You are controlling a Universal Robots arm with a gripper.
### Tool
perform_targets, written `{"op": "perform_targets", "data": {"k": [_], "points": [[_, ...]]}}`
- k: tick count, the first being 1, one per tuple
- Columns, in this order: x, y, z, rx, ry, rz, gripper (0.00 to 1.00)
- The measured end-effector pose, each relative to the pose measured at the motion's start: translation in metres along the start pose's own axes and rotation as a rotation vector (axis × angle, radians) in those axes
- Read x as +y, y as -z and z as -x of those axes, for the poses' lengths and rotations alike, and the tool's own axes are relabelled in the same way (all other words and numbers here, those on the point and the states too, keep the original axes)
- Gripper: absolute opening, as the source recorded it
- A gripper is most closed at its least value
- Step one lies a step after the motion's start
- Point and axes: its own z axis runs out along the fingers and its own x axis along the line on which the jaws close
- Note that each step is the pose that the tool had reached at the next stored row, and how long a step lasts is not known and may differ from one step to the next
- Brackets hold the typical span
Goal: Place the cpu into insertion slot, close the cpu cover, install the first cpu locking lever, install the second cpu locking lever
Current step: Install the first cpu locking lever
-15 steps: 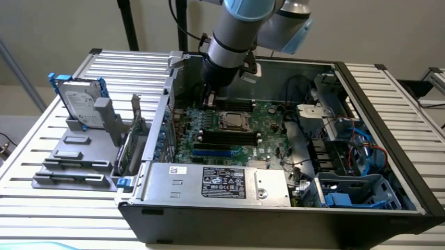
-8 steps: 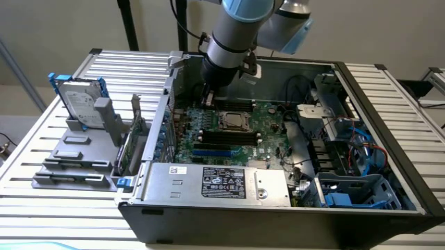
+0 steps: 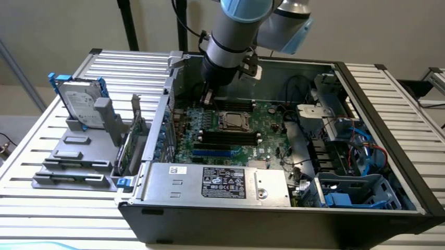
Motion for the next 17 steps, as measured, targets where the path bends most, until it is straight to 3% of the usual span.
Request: {"op": "perform_targets", "data": {"k": [6,13,17], "points": [[-0.0035,0.0023,0.000,0.0434,-0.036,-0.0018,0.11],[-0.0128,0.0013,0.002,0.0767,-0.064,-0.0021,0.11],[-0.0140,0.0010,0.002,0.0956,-0.100,0.0039,0.11]]}}
